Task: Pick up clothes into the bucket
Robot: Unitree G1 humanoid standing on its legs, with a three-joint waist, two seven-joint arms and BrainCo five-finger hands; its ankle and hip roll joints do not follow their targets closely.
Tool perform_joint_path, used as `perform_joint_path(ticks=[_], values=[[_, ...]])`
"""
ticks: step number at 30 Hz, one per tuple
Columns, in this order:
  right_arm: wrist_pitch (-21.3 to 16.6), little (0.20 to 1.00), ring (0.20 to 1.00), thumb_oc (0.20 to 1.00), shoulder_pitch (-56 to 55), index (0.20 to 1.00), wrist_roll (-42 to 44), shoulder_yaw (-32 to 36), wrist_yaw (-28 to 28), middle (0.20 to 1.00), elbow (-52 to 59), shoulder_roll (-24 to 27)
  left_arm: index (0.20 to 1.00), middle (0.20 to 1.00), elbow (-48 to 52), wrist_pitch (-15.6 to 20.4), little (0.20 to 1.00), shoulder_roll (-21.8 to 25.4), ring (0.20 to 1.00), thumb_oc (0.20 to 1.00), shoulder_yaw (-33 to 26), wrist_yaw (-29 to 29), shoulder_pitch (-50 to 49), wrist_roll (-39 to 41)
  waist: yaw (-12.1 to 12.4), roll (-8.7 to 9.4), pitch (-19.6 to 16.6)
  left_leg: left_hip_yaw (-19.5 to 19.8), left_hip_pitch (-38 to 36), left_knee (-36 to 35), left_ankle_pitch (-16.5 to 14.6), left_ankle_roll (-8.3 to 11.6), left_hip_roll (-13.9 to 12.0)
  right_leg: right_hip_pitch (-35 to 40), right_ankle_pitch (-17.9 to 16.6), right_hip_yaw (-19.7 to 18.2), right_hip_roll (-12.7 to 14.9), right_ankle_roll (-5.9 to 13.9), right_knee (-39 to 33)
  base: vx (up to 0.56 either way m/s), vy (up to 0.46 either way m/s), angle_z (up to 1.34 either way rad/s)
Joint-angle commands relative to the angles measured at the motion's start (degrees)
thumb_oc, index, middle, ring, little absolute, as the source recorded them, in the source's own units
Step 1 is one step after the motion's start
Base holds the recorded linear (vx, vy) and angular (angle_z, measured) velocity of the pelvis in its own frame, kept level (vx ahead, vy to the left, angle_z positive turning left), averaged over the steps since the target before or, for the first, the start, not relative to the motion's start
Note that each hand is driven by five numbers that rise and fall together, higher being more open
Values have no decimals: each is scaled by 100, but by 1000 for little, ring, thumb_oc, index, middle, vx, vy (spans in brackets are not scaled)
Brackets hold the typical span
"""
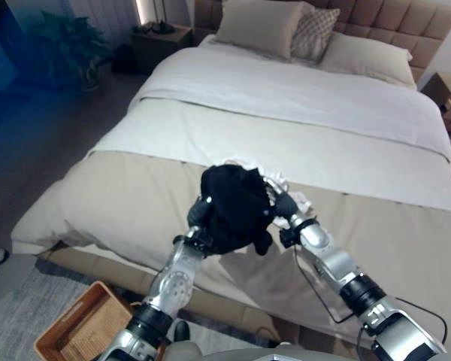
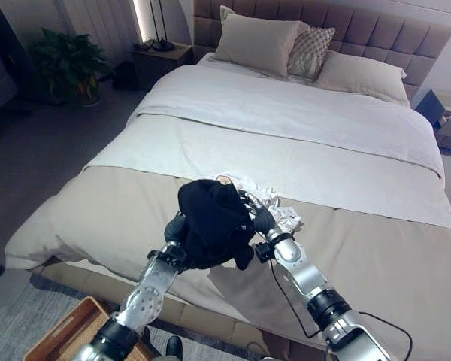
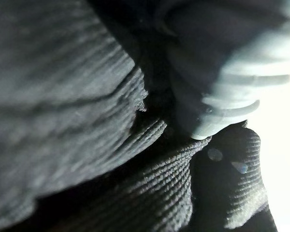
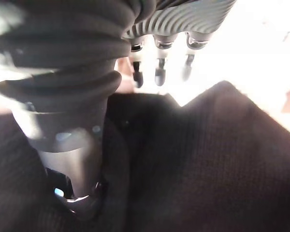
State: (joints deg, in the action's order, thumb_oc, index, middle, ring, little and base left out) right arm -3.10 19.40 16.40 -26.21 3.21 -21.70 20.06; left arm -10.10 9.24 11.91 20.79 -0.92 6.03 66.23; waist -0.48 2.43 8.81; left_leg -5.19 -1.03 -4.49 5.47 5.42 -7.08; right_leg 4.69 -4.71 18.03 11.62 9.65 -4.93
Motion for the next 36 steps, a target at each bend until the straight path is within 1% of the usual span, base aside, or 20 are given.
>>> perform_joint_path(ticks=[1, 2, 4, 9, 11, 12, 14, 15, 17, 19, 21, 23, 24, 27, 29, 30, 31, 32, 35, 36], values=[[-306, 1000, 1000, 1000, 312, 1000, -86, 521, 183, 1000, 17, -209, 200, 200, 700, 370, 200, 233, 200, 200, -475, -11, 301, -705, 242, 334, 368, 6, 13, 564, -504, -31, -160, -53, 247, 202, 569, 295, 934, -10, -16, 13], [-311, 1000, 1000, 1000, 179, 1000, -117, 614, 148, 1000, -159, -210, 200, 200, 716, 482, 200, 353, 200, 200, -906, 42, 114, -873, 293, 349, 373, 40, 10, 567, -494, -20, -177, -59, 290, 236, 580, 284, 1009, 1, -22, 12], [-298, 1000, 1000, 1000, 18, 1000, -158, 703, 94, 1000, -252, -174, 200, 200, 719, 591, 200, 553, 200, 200, -1315, 97, -26, -1309, 353, 357, 353, 75, -3, 568, -472, 7, -208, -29, 349, 296, 579, 268, 1084, -1, -28, 11], [-310, 1000, 1000, 1000, -280, 1000, -122, 933, -32, 1000, -294, -100, 200, 200, 1005, 730, 200, 563, 200, 200, -1844, 175, -326, -1408, 479, 372, 289, 264, 17, 499, -372, 86, -291, 114, 499, 543, 494, 175, 1096, -21, -61, 22], [-337, 1000, 1000, 1000, -357, 1000, -56, 1027, -61, 1000, -396, -108, 200, 200, 987, 787, 200, 634, 200, 200, -2037, 264, -377, -1648, 564, 369, 257, 428, 88, 414, -234, 190, -353, 181, 571, 746, 405, 109, 1077, -86, -129, 44], [-386, 1000, 1000, 1000, -419, 1000, -21, 1127, -49, 1000, -440, -64, 200, 200, 1145, 852, 200, 741, 200, 200, -2221, 420, -359, -1943, 725, 347, 277, 675, 219, 325, -69, 320, -449, 227, 727, 992, 286, 39, 1146, -102, -138, 66], [-404, 1000, 1000, 1000, -440, 1000, 32, 1164, -49, 1000, -452, -45, 200, 200, 1079, 880, 200, 770, 200, 200, -2266, 436, -331, -2001, 744, 337, 276, 820, 331, 302, 26, 367, -469, 218, 751, 1130, 238, -5, 1150, -140, -133, 65], [-445, 1000, 1000, 1000, -458, 1000, 143, 1217, -45, 1000, -383, -4, 200, 200, 1092, 926, 200, 790, 200, 200, -2369, 581, -293, -2174, 900, 266, 401, 1129, 553, 241, 282, 502, -552, 184, 867, 1366, 85, -100, 1181, -142, -96, 58], [-484, 1000, 1000, 1000, -449, 1000, 231, 1242, -37, 1000, -410, -7, 200, 200, 1045, 949, 200, 767, 200, 200, -2510, 688, -307, -2240, 952, 235, 425, 1317, 730, 228, 328, 514, -597, 102, 919, 1496, -4, -130, 1171, -164, -116, 80], [-500, 1000, 1000, 1000, -503, 1000, 252, 1273, -47, 1000, -379, 42, 200, 200, 922, 951, 200, 742, 200, 200, -2533, 765, -279, -2335, 965, 213, 506, 1359, 898, 486, 271, 502, -571, 71, 908, 1578, 20, -140, 1246, -115, -30, 55], [-482, 1000, 1000, 1000, -623, 1000, 264, 1330, -89, 1000, -234, 130, 200, 200, 847, 988, 200, 696, 200, 200, -2592, 872, -194, -2456, 913, 200, 625, 1144, 1050, 968, 3, 396, -492, -31, 873, 1689, 166, -147, 1356, -100, 83, 27], [-484, 1000, 1000, 1000, -756, 1000, 198, 1410, -102, 1000, -223, 133, 200, 200, 690, 1048, 200, 653, 200, 200, -2684, 1053, -206, -2730, 924, 108, 645, 1208, 1038, 801, 31, 388, -418, -55, 871, 1697, 256, -110, 1438, 29, 132, 30], [-501, 1000, 1000, 1000, -864, 1000, 243, 1507, -120, 1000, -70, 134, 200, 200, 577, 1088, 200, 719, 200, 200, -2781, 1204, -187, -2984, 922, 114, 722, 1205, 1102, 827, -108, 401, -401, -151, 987, 1705, 376, -29, 1740, 37, 56, 27], [-536, 1000, 1000, 1000, -857, 1000, 254, 1526, -97, 1000, 23, 146, 200, 200, 541, 1162, 200, 822, 200, 200, -2860, 1405, -86, -3224, 942, 151, 898, 1223, 1287, 975, -175, 332, -323, -473, 1011, 1656, 559, 7, 2130, -102, 76, 22], [-597, 1000, 1000, 1000, -737, 1000, 325, 1505, -63, 1000, 96, 101, 200, 200, 387, 1277, 200, 947, 200, 200, -3032, 1772, 67, -3547, 1018, 241, 1204, 1195, 1617, 1423, -325, 288, -295, -816, 1044, 1497, 715, 23, 2487, -173, 78, 7], [-633, 1000, 1000, 1000, -688, 1000, 369, 1508, -34, 1000, 88, 79, 200, 200, 381, 1315, 200, 995, 200, 200, -3088, 1864, 110, -3627, 1061, 264, 1316, 1191, 1783, 1533, -231, 240, -268, -966, 922, 1511, 772, -39, 2542, -72, 28, 3], [-634, 1000, 1000, 1000, -682, 1000, 368, 1500, -38, 1000, 84, 78, 200, 200, 375, 1314, 200, 995, 200, 200, -3096, 1871, 112, -3631, 1048, 279, 1293, 1202, 1740, 1546, -365, 274, -292, -954, 1048, 1418, 751, 32, 2593, -163, 59, -6], [-692, 1000, 1000, 1000, -592, 1000, 429, 1534, 56, 1000, 60, 37, 200, 200, 384, 1398, 200, 1068, 200, 200, -3267, 2129, 149, -3784, 1120, 349, 1461, 1207, 1987, 1739, -305, 199, -271, -1208, 943, 1432, 825, -12, 2748, -58, 8, -14], [-746, 1000, 1000, 1000, -523, 1000, 518, 1530, 125, 1000, -2, -26, 200, 200, 344, 1454, 200, 1126, 200, 200, -3417, 2359, 215, -3872, 1175, 460, 1547, 1237, 2168, 1877, -369, 156, -268, -1411, 979, 1357, 832, -6, 2856, -62, -25, -13], [-785, 1000, 1000, 1000, -532, 1000, 576, 1556, 188, 1000, -1, -30, 200, 200, 211, 1498, 200, 1187, 200, 200, -3582, 2624, 286, -3943, 1221, 553, 1637, 1292, 2286, 2043, -546, 183, -286, -1475, 1140, 1317, 819, 75, 2992, 41, -108, -10]])
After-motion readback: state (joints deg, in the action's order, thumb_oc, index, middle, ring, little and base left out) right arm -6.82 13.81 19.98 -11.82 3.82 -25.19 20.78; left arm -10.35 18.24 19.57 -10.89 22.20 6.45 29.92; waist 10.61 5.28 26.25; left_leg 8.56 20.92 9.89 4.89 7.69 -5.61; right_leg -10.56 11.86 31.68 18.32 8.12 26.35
